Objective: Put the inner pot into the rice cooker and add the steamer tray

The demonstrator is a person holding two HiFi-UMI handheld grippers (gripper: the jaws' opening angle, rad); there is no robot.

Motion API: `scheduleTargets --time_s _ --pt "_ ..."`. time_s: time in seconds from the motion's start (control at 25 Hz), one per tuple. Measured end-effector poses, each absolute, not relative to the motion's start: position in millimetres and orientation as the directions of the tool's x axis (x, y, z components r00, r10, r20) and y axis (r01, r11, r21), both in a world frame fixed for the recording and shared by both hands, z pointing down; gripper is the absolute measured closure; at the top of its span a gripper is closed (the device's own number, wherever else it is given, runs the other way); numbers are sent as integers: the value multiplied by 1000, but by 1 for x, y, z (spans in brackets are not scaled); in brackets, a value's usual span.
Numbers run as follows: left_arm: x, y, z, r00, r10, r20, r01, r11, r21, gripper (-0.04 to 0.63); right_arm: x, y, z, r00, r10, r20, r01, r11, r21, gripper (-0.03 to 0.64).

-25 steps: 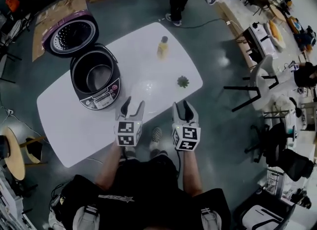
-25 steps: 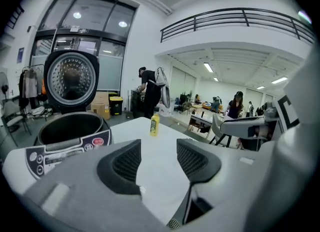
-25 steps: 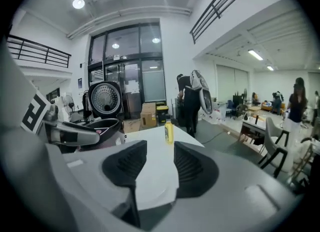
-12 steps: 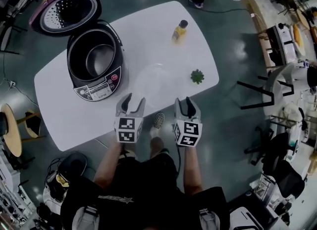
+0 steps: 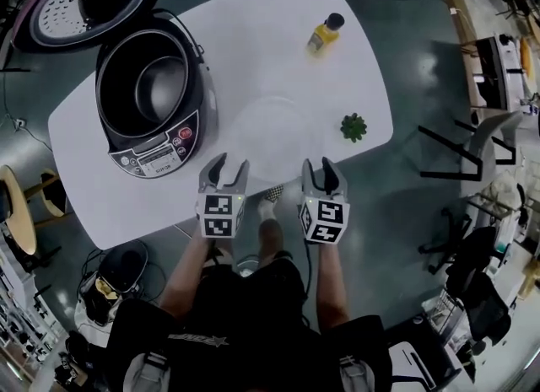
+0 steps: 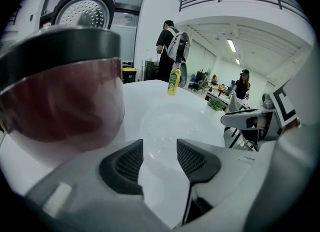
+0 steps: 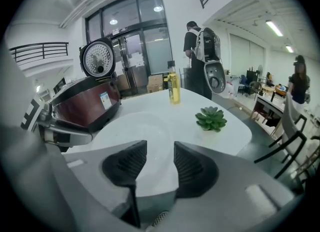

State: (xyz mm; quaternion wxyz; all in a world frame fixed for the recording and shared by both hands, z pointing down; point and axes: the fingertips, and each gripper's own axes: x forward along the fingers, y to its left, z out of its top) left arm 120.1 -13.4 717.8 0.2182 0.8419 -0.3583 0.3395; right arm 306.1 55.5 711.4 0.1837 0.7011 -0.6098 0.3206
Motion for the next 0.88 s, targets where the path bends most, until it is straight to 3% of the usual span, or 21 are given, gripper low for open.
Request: scheduleTargets --time_s 0.6,0.88 --pt "121 -20 760 466 -416 781 -781 -609 142 393 312 50 748 19 -697 717 -968 -193 -162 446" --pt "124 -23 759 462 -431 775 -788 -601 136 428 307 45 752 -2 -691 723 -972 -168 -163 506"
